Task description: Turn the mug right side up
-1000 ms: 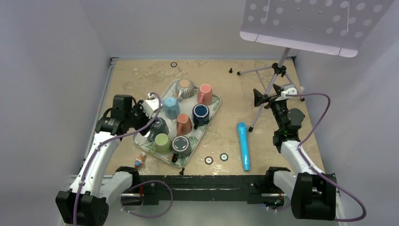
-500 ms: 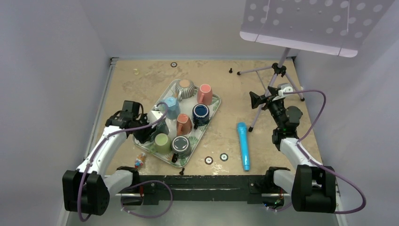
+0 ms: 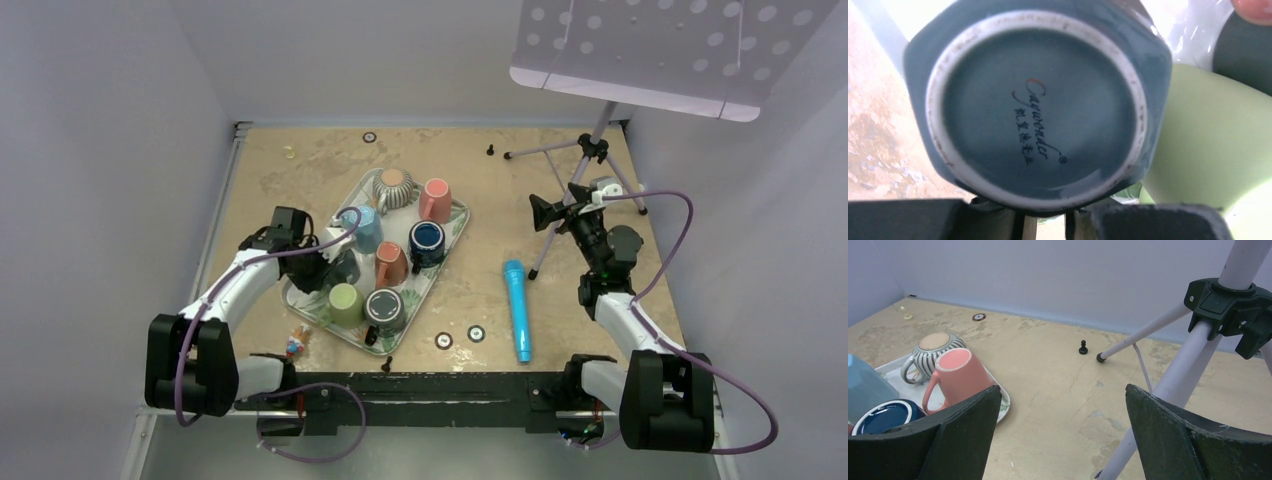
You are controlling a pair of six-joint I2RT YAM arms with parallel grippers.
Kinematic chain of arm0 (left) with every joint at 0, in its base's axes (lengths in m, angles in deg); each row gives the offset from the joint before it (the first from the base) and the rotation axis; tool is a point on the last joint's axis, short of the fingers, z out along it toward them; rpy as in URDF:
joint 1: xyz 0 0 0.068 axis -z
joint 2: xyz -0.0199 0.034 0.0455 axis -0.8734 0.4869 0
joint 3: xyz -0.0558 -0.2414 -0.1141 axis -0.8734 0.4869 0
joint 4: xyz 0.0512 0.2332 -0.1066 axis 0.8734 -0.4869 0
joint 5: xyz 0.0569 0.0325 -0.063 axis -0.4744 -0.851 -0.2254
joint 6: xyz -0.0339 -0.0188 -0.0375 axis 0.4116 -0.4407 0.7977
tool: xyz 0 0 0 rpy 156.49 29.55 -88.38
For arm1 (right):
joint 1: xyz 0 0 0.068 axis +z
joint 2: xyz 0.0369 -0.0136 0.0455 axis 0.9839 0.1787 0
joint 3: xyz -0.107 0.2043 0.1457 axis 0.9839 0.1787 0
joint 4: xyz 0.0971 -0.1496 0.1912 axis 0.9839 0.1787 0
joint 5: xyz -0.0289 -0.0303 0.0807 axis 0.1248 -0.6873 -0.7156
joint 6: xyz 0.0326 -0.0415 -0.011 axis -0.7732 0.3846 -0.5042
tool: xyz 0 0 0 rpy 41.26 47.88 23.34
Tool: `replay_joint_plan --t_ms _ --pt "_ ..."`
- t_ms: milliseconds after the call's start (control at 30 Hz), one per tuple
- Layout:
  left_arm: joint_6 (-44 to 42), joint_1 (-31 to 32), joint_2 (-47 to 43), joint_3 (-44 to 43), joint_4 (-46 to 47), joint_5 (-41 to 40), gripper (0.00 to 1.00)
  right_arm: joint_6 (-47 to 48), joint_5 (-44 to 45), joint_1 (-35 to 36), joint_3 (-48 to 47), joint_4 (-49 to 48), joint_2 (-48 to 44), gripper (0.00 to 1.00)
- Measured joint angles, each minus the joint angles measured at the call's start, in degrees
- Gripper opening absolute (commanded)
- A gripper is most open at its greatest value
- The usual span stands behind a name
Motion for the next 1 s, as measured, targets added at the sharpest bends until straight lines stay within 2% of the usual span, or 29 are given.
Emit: replay_joint_plan --t_ms 33,67,367,633,733,833,1000 --pt "0.2 0.0 0.4 0.0 0.3 -0.1 0.03 -0.1 0.0 0.0 0.0 0.0 0.0 0.98" --pt "0.5 0.0 0.6 -0.2 0.6 0.0 0.0 -0.2 0.0 0.0 0.0 0.0 0.0 0.98" --pt "2.5 0.0 -1.0 -1.5 -2.4 -0.7 0.0 -2.3 -0.3 0.0 -0.1 0.3 0.0 0.98" --pt "10.6 0.0 -7.3 -17.2 -11.7 -2.9 0.0 -11.8 -6.7 2.4 -2.0 1.0 -4.0 0.98" --pt "13.1 0.0 -9.0 -23.7 -15.5 -0.4 0.0 -15.0 -8.3 7.7 -3.6 2.2 -7.4 0.98" --pt "15.7 0.0 -10.3 -30.6 -21.2 4.9 0.0 -17.7 -9.1 16.4 -6.0 3.0 -9.5 0.98" --pt "18.8 0.0 -13.1 -38.4 -27.7 13.4 0.0 -22.4 -9.3 34.4 -12.8 -1.8 -4.4 0.97"
